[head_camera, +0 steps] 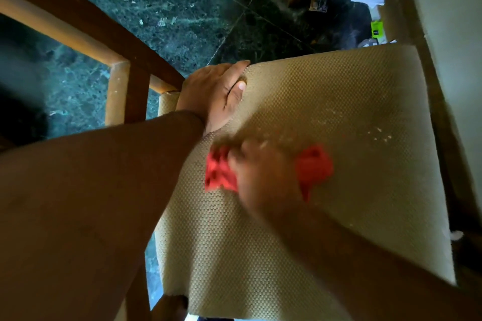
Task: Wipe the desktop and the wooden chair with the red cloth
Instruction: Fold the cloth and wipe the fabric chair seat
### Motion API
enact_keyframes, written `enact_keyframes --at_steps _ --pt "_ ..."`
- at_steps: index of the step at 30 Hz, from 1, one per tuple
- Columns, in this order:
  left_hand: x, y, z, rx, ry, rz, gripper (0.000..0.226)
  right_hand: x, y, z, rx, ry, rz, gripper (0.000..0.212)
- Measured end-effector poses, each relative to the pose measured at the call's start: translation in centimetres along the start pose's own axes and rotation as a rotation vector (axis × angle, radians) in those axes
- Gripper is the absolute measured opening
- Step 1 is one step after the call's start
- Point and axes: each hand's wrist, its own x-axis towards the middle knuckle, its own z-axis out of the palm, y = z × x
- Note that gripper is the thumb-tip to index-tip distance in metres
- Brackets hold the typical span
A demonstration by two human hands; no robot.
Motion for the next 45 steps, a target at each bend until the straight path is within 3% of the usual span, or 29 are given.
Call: enact_keyframes --at_steps 3,5,6,8,11,13,15,17,21,23,26,28,32,35,37,39,45 --pt "0.1 0.3 -0.4 -0.031 -0.034 -0.014 0.053 -4.6 -1.5 -0.3 0.138 -0.296 -0.233 0.036" --pt "0.1 0.3 -0.5 -0.021 -0.023 -0.019 0.051 -5.4 -0.2 -1.9 0.136 -0.419 -0.339 0.028" --pt "0.1 0.3 -0.4 -0.012 -0.007 -0.019 0.051 -5.1 0.9 -2.7 0.109 -0.408 -0.347 0.02" --pt "0.1 0.1 -0.2 -0.004 0.019 -0.01 0.05 -2.7 4.1 -3.6 0.027 -0.228 -0.241 0.026" --pt "0.3 0.0 0.3 -0.005 0.031 -0.001 0.051 3.5 9.8 -4.9 -0.142 0.081 0.116 0.019" --pt "0.4 -0.2 0.4 -0.003 0.027 -0.005 0.051 4.5 10.6 -3.9 -0.134 0.147 0.29 0.021" --pt "0.3 -0.1 0.2 0.003 0.017 0.001 0.051 0.9 8.1 -1.7 -0.158 0.048 0.242 0.021" --pt "0.2 0.3 -0.2 0.068 -0.033 -0.002 0.053 -5.4 5.1 -1.0 -0.053 -0.126 0.076 0.022" --pt "0.2 2.8 -1.7 0.265 -0.143 -0.18 0.055 -10.6 7.0 -3.6 0.1 -0.297 -0.043 0.026" --pt "-0.7 4.7 -1.8 0.216 -0.13 -0.231 0.058 -8.8 9.0 -5.6 0.098 -0.173 0.035 0.03" --pt "-2.3 6.3 -0.5 0.131 -0.058 -0.186 0.063 -2.5 13.8 -7.8 0.052 0.173 0.213 0.028" --pt "-2.3 5.9 0.2 0.116 0.001 -0.188 0.062 2.1 17.3 -8.1 -0.017 0.234 0.328 0.028" --pt "-2.0 5.0 2.1 0.124 0.067 -0.177 0.063 3.3 16.7 -4.3 -0.129 0.138 0.441 0.014" --pt "-2.1 5.0 2.2 0.137 0.06 -0.175 0.064 -4.5 10.8 -2.1 -0.049 0.002 0.238 0.01" --pt "-2.0 5.3 1.5 0.145 0.022 -0.18 0.065 -9.9 7.3 -2.6 0.089 -0.176 0.104 0.021" --pt "-1.9 5.6 0.8 0.16 -0.02 -0.189 0.065 -11.6 7.4 -3.6 0.165 -0.266 0.087 0.031" --pt "-1.9 5.8 0.4 0.187 -0.016 -0.186 0.062 -1.2 17.0 -7.2 0.0 0.211 0.367 0.026"
